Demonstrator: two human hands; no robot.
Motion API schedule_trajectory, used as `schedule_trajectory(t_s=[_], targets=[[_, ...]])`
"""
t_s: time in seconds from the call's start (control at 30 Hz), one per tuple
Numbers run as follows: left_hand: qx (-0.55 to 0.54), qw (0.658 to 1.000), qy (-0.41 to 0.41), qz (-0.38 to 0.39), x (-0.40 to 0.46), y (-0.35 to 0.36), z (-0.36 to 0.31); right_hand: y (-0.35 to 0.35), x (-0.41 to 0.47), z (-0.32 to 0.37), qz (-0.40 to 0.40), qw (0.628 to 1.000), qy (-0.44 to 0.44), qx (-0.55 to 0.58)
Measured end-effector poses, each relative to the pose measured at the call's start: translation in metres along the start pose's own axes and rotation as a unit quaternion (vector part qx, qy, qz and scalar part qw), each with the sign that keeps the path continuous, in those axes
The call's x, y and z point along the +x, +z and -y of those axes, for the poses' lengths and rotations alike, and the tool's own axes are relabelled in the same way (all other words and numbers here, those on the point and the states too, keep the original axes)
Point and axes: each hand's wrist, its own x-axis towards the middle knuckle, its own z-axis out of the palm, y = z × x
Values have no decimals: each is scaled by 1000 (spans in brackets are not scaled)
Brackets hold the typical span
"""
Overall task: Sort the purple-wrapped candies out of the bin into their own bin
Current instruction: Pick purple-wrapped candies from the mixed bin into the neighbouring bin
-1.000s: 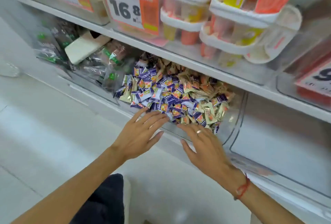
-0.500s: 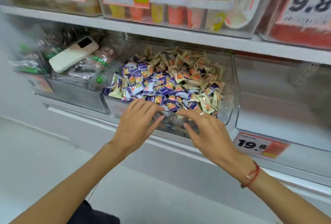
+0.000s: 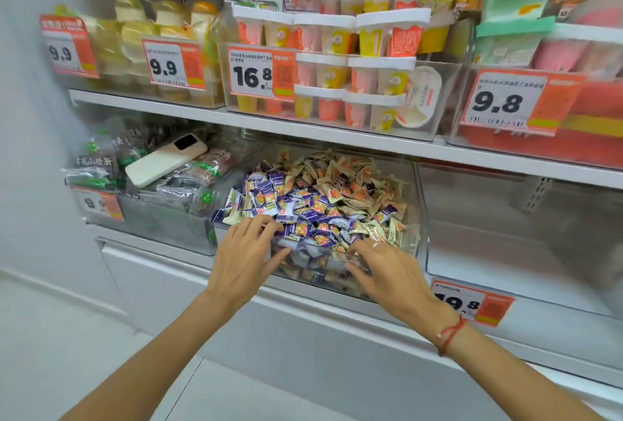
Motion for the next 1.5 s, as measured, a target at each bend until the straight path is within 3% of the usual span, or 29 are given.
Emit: schedule_trajectory(t_s=[0.2, 0.37, 0.5, 0.53, 0.67, 0.87, 1.07, 1.17, 1.27, 1.37, 1.5], targets=[[8, 996, 87, 2, 11, 6, -15, -8, 10, 1, 40, 999, 19, 26], [-47, 997, 9, -55, 46, 7, -25, -11, 59, 0, -19, 999, -7, 48], [-41, 995, -44, 79, 64, 16, -11, 14, 97, -3, 151, 988, -2, 9], [-31, 993, -47, 107, 65, 17, -7, 18, 101, -4, 163, 987, -5, -9], [-2, 989, -13, 147, 73, 17, 1, 20, 103, -17, 71, 995, -29, -55], [18, 995, 52, 78, 99, 24, 7, 14, 91, -31, 50, 998, -39, 5], [38, 993, 103, 31, 102, 20, 4, 1, 81, -27, -5, 995, 35, 96], [-28, 992, 120, -23, 93, 14, 4, -16, 62, -26, -72, 983, 70, 151], [-112, 989, 71, -59, 89, -1, -11, -36, 40, -33, -127, 970, 94, 185], [-217, 969, 48, -108, 92, -14, -49, -55, 14, -51, -190, 970, 103, 114], [-284, 947, 121, -91, 107, -15, -127, -70, -31, -87, -244, 951, 188, 0]])
